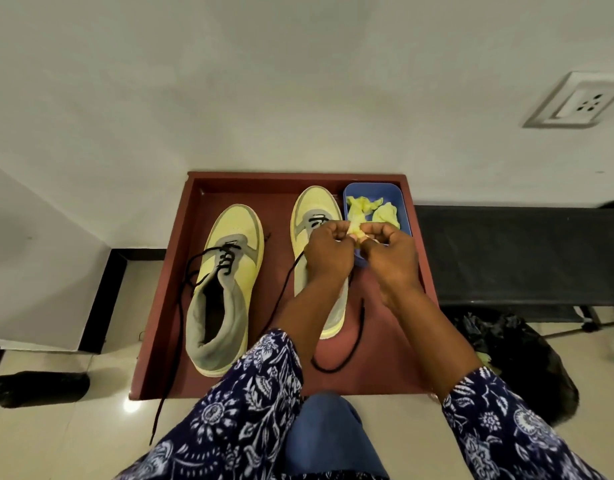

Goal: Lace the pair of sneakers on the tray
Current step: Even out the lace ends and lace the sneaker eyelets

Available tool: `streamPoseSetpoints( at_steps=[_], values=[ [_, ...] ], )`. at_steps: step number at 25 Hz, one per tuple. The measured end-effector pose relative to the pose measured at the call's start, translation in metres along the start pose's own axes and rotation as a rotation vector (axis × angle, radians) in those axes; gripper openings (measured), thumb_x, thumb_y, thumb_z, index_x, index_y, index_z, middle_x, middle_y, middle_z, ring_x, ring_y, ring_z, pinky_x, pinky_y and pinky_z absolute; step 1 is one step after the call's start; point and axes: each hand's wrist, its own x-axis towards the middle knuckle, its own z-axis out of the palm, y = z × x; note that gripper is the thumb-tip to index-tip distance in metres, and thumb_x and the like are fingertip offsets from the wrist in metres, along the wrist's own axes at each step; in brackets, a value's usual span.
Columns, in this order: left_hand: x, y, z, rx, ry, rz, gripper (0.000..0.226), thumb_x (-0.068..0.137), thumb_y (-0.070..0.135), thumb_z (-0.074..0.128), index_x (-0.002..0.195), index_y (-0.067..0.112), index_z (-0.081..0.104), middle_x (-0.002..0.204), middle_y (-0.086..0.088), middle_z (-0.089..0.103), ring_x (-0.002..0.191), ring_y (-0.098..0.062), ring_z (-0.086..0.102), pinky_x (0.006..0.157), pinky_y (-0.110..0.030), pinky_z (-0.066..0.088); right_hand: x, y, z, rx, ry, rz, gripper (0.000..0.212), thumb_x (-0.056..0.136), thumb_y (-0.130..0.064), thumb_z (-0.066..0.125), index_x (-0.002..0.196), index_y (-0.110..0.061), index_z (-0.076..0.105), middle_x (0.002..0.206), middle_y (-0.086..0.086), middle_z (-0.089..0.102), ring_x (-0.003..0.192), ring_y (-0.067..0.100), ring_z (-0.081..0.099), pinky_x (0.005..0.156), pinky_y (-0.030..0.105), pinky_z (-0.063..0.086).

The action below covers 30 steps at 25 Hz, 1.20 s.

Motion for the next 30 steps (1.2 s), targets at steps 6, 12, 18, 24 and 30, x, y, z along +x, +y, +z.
streamPoseSetpoints(
  at_steps=[6,12,18,24,30],
  values=[
    [0.003,0.005,0.036,0.214,-0.048,0.01,0.022,0.082,-0.004,0.048,0.099,0.006,0.058,0.101,-0.006,0.061,0.096,-0.022,0.056,0.076,-0.025,0.041,0.03,0.016,-0.017,-0.093,0.062,0.037,0.022,0.085,0.004,0.051,0.095,-0.006,0.067,0.09,0.002,0.063,0.09,0.017,0.061,0.081,0.03,0.053],
    [0.012,-0.001,0.057,0.123,-0.268,-0.202,0.029,0.085,-0.003,0.039,0.102,0.007,0.06,0.11,-0.013,0.059,0.101,-0.027,0.055,0.082,-0.03,0.044,0.053,0.03,-0.025,-0.149,-0.024,0.142,0.034,0.08,0.008,0.044,0.105,0.0,0.065,0.107,0.014,0.066,0.099,0.026,0.063,0.088,0.041,0.054],
    [0.013,-0.001,0.06,0.044,-0.281,-0.35,0.018,0.082,-0.006,0.035,0.088,-0.014,0.049,0.06,-0.004,0.035,0.052,-0.016,0.032,0.048,-0.023,0.025,0.059,0.039,-0.023,-0.208,-0.082,0.2,0.025,0.076,0.006,0.045,0.073,-0.007,0.066,0.091,0.023,0.067,0.091,0.04,0.065,0.079,0.056,0.054],
    [0.013,0.0,0.054,-0.06,-0.288,-0.309,0.028,0.084,-0.005,0.035,0.077,0.016,0.052,0.083,-0.012,0.053,0.068,-0.019,0.044,0.062,-0.03,0.035,0.058,0.026,-0.024,-0.293,-0.097,0.172,0.048,0.078,0.002,0.046,0.124,-0.006,0.056,0.119,0.014,0.063,0.103,0.031,0.062,0.089,0.045,0.053],
    [0.001,0.022,0.027,-0.08,-0.26,-0.141,0.053,0.087,-0.002,0.038,0.137,0.016,0.041,0.127,-0.004,0.054,0.09,-0.02,0.06,0.066,-0.028,0.043,0.048,-0.005,-0.019,-0.327,-0.038,0.068,0.042,0.084,0.002,0.047,0.124,-0.009,0.056,0.128,0.012,0.058,0.112,0.03,0.057,0.096,0.046,0.049]
  ],
)
